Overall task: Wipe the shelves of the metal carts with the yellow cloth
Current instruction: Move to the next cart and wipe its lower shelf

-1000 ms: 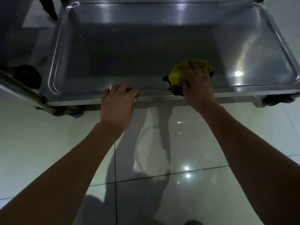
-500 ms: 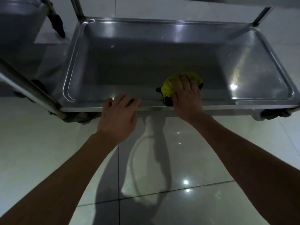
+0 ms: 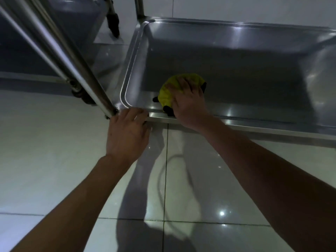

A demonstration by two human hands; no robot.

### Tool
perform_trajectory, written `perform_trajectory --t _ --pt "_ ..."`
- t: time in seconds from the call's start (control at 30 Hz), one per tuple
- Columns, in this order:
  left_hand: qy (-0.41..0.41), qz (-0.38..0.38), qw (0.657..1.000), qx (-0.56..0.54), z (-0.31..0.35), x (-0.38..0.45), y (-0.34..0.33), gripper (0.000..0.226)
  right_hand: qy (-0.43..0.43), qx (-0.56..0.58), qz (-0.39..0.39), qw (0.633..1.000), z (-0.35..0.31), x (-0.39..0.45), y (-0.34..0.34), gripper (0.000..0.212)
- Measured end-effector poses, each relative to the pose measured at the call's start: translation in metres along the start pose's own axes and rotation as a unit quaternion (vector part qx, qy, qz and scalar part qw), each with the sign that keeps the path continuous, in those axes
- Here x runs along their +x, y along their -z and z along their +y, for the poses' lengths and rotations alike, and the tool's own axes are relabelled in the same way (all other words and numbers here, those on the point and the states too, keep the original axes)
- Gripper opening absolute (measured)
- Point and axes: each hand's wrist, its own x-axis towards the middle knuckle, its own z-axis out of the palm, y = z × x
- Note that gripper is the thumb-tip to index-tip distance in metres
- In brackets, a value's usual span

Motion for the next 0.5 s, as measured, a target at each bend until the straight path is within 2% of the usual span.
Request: perform_trajectory --t 0.23,0.5 --pt "0.007 -0.022 0.999 0.033 -0.002 -0.016 -0.004 0.052 0.068 0.070 -0.065 0.993 -0.067 0.056 -0.013 0.058" --pt "0.008 -0.053 0.996 0.074 -0.010 -0.019 0.002 0.052 0.095 0.088 -0.045 0.991 -0.078 0.064 -0.023 0.051"
